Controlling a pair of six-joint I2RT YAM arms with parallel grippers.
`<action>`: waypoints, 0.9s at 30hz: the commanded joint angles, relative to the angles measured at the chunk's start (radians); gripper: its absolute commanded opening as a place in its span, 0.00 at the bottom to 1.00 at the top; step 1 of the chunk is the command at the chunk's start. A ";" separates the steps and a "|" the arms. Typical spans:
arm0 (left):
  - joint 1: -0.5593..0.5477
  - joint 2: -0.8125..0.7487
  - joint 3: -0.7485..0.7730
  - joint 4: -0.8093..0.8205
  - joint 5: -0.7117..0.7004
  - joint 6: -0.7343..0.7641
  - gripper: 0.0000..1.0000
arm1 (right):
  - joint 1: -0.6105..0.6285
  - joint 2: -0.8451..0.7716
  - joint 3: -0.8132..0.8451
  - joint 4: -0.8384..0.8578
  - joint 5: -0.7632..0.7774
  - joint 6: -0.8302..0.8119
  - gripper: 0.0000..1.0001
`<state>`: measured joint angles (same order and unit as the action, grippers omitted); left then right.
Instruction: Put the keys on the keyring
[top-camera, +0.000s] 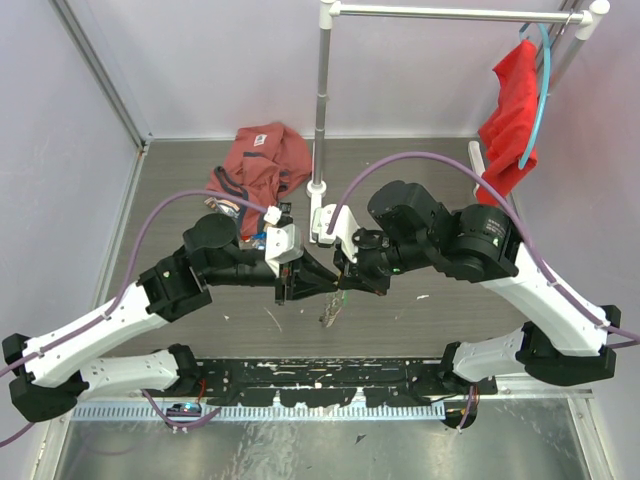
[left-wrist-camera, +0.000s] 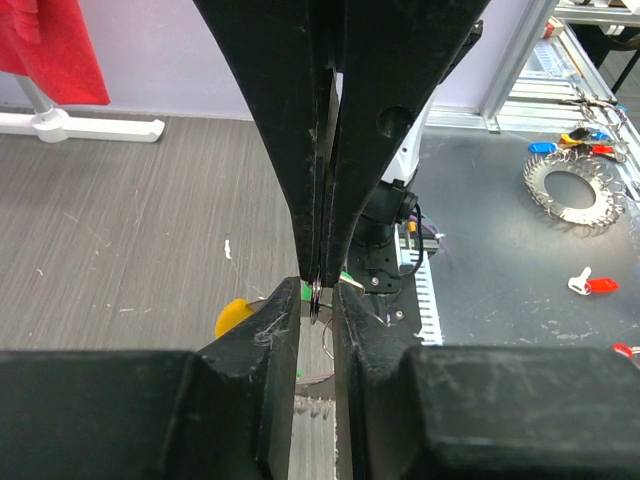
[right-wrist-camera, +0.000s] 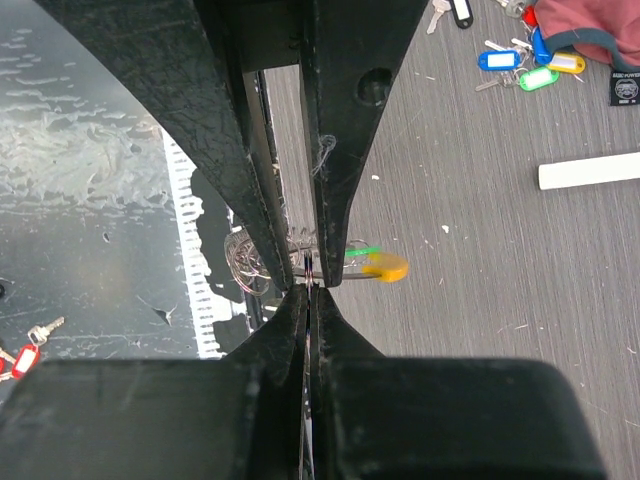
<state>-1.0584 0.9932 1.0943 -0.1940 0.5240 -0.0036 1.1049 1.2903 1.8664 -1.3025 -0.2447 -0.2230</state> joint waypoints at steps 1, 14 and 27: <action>-0.003 -0.001 0.052 -0.005 0.017 0.004 0.25 | 0.007 -0.004 -0.001 0.060 0.006 -0.004 0.01; -0.004 0.006 0.053 -0.012 0.017 0.007 0.29 | 0.008 -0.023 0.000 0.074 0.015 -0.006 0.01; -0.003 0.007 0.054 -0.021 0.018 0.011 0.15 | 0.008 -0.033 0.002 0.080 0.017 -0.006 0.01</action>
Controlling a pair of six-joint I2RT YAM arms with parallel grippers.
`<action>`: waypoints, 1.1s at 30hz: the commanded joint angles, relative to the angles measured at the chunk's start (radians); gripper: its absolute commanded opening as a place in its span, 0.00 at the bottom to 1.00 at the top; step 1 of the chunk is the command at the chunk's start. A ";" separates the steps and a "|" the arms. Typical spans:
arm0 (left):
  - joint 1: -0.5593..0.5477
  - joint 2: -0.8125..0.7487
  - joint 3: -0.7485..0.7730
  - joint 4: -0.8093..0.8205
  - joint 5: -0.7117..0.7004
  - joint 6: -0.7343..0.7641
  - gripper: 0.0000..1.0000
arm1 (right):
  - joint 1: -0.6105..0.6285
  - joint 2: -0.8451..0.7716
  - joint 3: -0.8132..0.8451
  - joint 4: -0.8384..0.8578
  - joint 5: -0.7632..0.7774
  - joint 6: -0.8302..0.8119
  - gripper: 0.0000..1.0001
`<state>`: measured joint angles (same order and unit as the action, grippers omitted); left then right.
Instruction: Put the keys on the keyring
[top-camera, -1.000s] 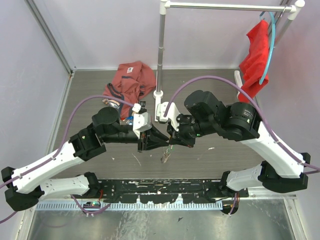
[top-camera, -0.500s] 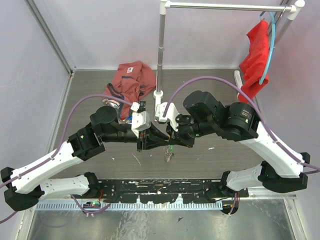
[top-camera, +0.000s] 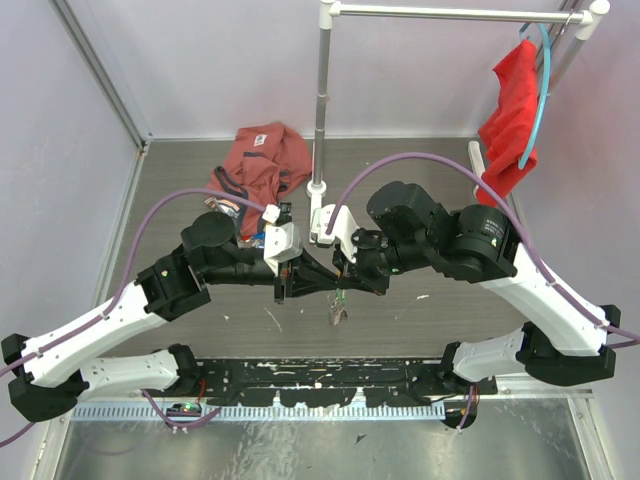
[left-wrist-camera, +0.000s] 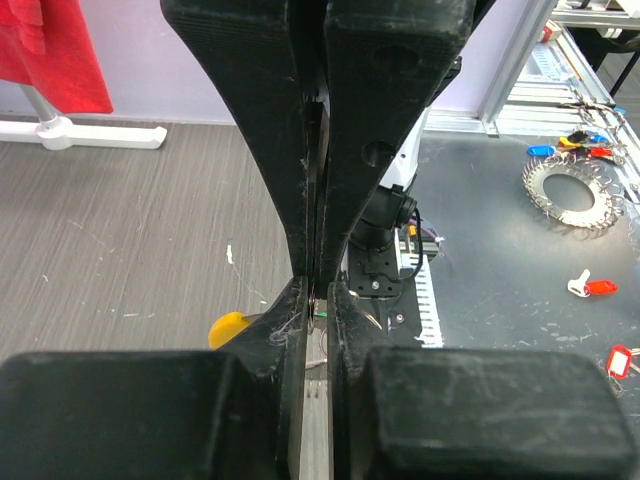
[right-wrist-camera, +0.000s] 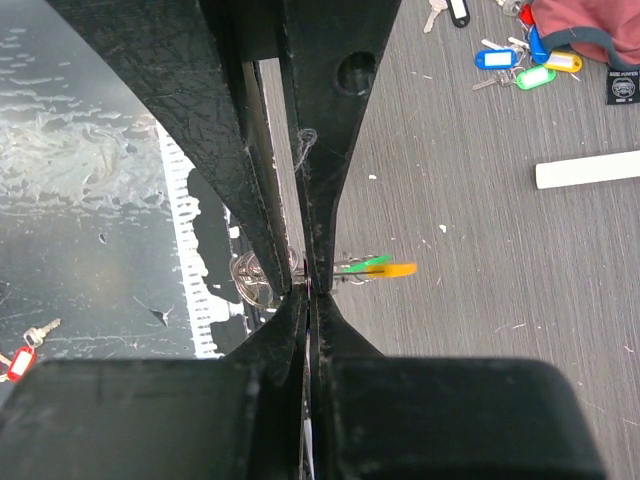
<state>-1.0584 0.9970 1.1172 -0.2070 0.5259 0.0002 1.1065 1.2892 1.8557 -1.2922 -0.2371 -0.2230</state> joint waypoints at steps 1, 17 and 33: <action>-0.002 0.002 0.031 -0.009 0.015 0.007 0.14 | 0.006 -0.034 0.012 0.070 0.011 -0.006 0.01; -0.003 0.001 0.030 -0.011 0.019 0.006 0.12 | 0.006 -0.042 0.000 0.080 0.009 -0.001 0.01; -0.003 -0.009 0.026 -0.008 -0.068 -0.005 0.00 | 0.006 -0.137 -0.129 0.278 0.070 0.070 0.32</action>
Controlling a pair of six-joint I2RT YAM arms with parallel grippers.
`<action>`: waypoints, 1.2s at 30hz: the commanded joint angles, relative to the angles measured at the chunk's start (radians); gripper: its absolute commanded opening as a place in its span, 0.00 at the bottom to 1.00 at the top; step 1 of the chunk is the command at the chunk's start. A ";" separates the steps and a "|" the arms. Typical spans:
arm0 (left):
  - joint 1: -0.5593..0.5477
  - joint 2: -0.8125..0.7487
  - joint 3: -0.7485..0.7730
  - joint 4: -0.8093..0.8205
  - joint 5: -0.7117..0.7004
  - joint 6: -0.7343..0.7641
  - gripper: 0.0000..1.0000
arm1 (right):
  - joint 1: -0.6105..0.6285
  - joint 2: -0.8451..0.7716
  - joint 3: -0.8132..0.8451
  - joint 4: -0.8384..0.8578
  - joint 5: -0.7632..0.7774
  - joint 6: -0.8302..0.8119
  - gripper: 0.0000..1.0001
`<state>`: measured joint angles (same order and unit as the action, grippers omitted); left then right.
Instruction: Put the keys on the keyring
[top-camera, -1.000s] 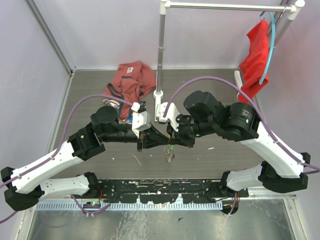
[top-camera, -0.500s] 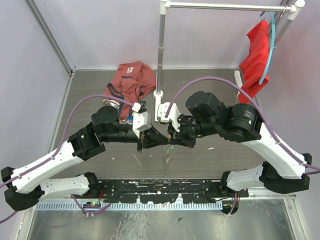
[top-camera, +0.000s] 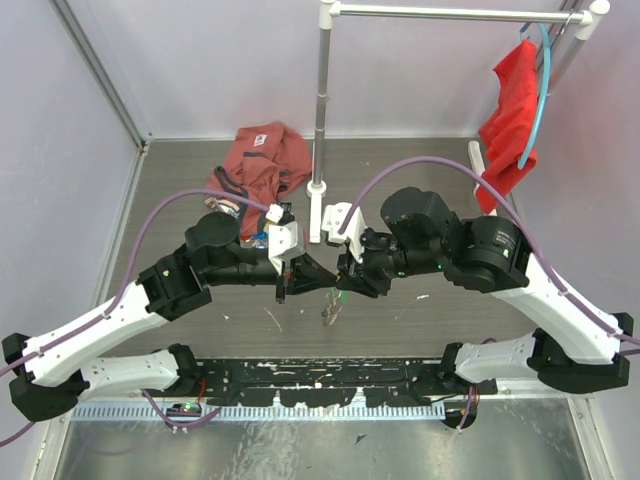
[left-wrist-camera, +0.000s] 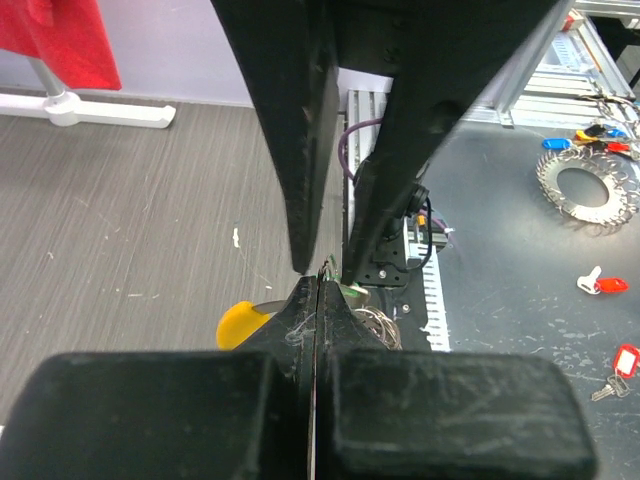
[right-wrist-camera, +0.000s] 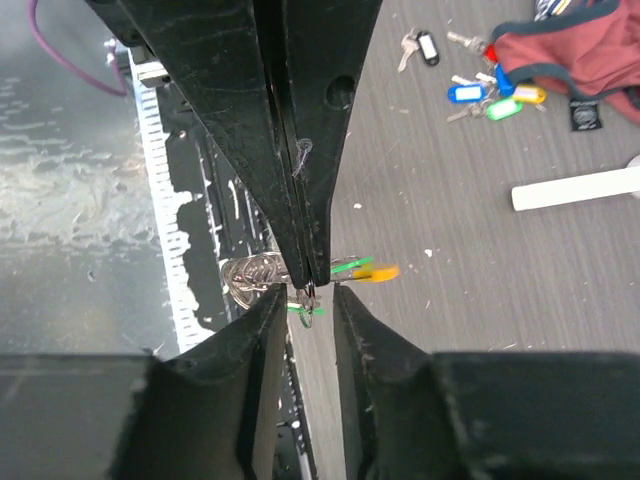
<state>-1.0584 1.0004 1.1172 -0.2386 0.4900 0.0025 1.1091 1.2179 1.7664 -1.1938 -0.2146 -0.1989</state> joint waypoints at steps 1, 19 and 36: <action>-0.003 -0.018 0.019 0.033 -0.037 -0.009 0.00 | 0.003 -0.098 -0.068 0.214 0.068 0.068 0.35; -0.002 -0.111 -0.135 0.352 -0.078 -0.139 0.00 | 0.003 -0.557 -0.638 0.863 0.179 0.408 0.43; -0.004 -0.137 -0.186 0.526 -0.050 -0.233 0.00 | 0.003 -0.516 -0.673 0.964 0.043 0.400 0.42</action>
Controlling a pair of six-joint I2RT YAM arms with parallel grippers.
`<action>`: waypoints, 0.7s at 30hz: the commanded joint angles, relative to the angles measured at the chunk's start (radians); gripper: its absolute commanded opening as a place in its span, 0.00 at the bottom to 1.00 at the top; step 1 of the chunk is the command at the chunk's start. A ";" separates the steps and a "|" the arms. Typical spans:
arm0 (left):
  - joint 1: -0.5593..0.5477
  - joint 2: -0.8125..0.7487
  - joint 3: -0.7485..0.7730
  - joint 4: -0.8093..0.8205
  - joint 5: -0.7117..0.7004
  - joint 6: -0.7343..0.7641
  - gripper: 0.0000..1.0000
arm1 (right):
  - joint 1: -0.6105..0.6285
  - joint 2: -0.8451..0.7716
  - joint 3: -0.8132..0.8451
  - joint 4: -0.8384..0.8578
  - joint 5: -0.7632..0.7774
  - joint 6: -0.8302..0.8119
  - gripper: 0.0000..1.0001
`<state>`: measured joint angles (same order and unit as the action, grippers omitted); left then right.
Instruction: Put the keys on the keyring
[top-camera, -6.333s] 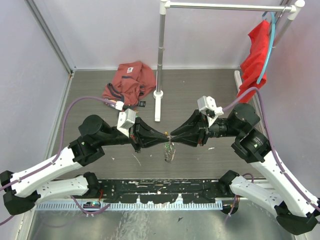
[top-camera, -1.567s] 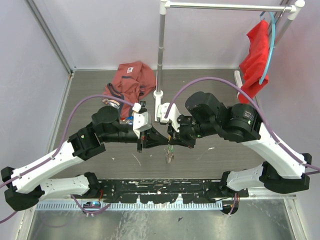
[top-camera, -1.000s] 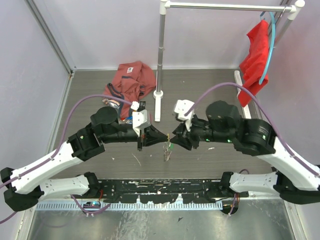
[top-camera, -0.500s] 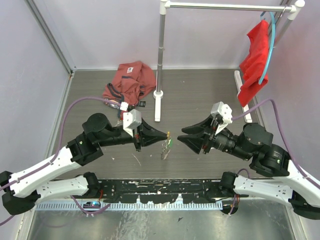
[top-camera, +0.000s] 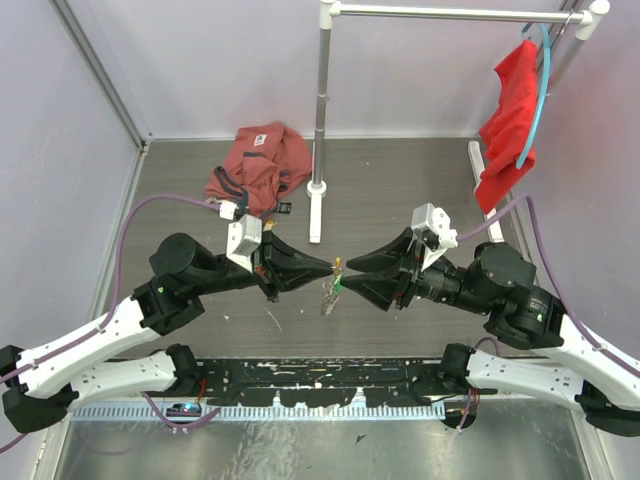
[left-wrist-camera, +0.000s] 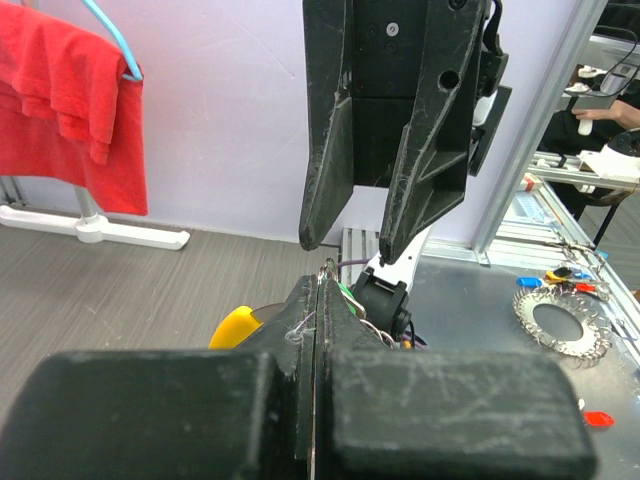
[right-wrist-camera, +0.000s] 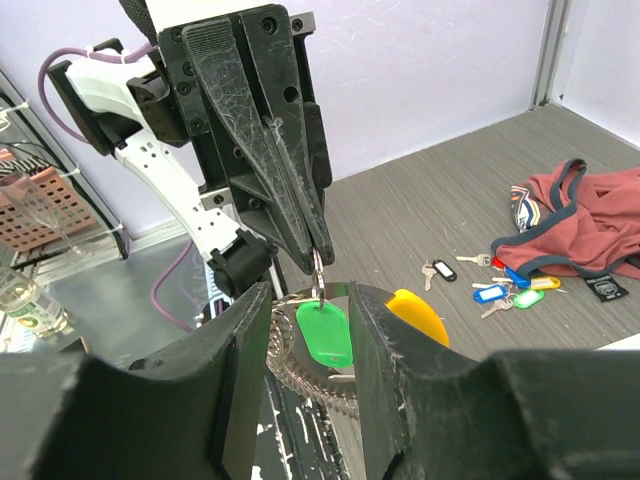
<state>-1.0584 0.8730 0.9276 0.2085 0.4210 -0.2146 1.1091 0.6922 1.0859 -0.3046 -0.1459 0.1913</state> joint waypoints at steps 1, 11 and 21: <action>-0.003 -0.009 0.005 0.078 0.023 -0.016 0.00 | 0.003 0.013 0.008 0.074 -0.027 0.010 0.42; -0.003 -0.012 0.007 0.085 0.041 -0.018 0.00 | 0.003 0.045 0.015 0.080 -0.063 0.009 0.33; -0.004 -0.016 0.004 0.082 0.035 -0.019 0.00 | 0.003 0.055 0.020 0.080 -0.079 0.006 0.01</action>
<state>-1.0584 0.8730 0.9276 0.2314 0.4553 -0.2291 1.1091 0.7444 1.0851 -0.2829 -0.2108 0.1982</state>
